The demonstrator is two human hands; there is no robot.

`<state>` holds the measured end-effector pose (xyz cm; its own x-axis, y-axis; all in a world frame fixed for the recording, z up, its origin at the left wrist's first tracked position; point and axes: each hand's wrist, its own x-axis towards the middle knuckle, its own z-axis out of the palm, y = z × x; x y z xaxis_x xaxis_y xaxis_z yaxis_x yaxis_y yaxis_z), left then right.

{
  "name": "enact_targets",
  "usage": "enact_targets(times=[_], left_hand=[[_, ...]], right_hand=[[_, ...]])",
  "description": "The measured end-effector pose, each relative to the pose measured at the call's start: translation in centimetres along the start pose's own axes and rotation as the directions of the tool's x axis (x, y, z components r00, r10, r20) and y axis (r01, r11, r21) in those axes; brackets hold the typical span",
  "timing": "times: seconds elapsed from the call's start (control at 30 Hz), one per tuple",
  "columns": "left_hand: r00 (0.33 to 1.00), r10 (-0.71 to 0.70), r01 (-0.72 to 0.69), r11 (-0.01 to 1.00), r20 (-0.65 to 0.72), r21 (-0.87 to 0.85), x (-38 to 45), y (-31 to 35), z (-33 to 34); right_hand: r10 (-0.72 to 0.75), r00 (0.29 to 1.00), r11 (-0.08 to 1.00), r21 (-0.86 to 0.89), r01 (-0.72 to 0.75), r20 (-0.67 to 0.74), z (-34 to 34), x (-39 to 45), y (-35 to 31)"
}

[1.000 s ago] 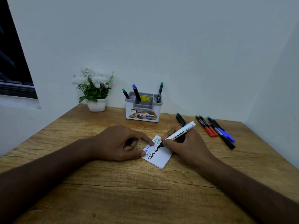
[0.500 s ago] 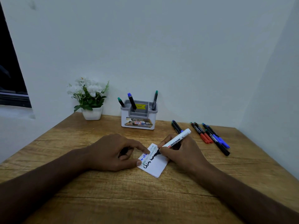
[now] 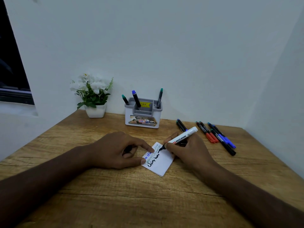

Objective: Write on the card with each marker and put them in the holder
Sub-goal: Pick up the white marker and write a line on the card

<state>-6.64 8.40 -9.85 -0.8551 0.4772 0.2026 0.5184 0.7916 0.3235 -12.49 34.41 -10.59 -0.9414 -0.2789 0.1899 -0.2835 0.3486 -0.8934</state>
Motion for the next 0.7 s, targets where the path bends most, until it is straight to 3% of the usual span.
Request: enact_targets(times=[0.7], left_hand=[[1.0,0.0,0.0,1.0,0.011,0.0,0.05,-0.16,0.02]], right_hand=[[0.035,0.999,0.998,0.047,-0.034,-0.024,-0.07,0.54,0.52]])
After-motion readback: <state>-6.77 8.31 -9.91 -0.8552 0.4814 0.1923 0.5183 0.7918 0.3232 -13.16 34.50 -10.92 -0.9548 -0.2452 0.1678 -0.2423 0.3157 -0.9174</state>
